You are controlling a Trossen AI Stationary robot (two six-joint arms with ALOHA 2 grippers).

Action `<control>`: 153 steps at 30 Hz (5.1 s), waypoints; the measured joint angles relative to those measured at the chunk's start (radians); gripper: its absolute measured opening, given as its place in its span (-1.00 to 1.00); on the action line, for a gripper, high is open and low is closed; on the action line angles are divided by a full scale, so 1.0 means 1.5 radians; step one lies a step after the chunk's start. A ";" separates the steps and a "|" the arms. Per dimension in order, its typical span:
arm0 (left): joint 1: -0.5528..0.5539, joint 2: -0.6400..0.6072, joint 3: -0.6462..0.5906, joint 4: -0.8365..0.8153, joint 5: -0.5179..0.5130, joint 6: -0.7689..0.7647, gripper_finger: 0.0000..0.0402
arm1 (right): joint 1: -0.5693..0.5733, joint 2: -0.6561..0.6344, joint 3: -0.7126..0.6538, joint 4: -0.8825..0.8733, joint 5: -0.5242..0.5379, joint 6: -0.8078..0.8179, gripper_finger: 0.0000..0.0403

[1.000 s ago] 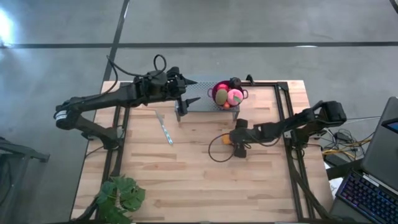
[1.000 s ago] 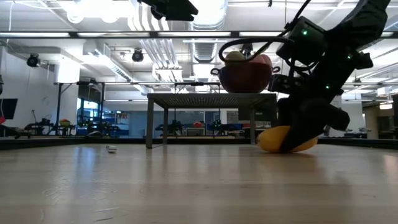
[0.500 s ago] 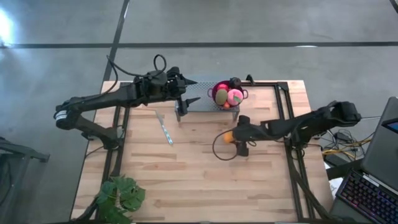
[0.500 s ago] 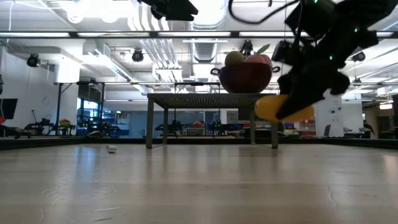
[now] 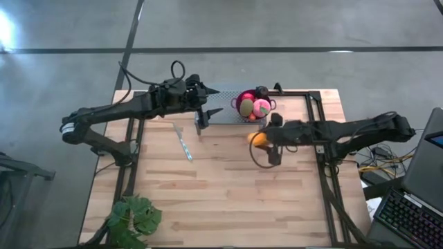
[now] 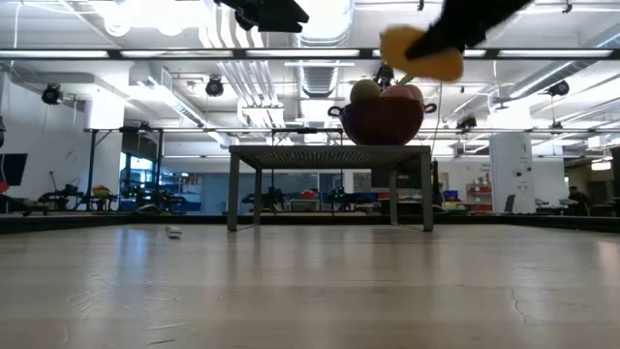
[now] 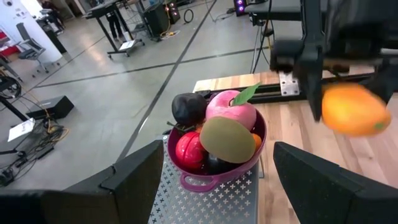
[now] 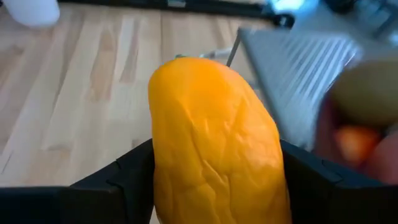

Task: Pick & Place Fruit
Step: Put the mango into the purple bowl on the shelf

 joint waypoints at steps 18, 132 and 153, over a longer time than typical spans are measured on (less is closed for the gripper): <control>-0.002 0.003 -0.019 0.048 0.048 0.003 0.53 | -0.012 0.055 0.300 -0.165 0.118 -0.150 0.25; -0.013 0.079 -0.184 0.356 -0.196 0.070 0.44 | -0.296 0.355 0.672 -0.535 0.006 -0.008 0.26; 0.009 0.079 -0.185 0.428 0.138 -0.044 0.40 | -0.093 0.111 0.339 -0.180 0.013 -0.066 0.18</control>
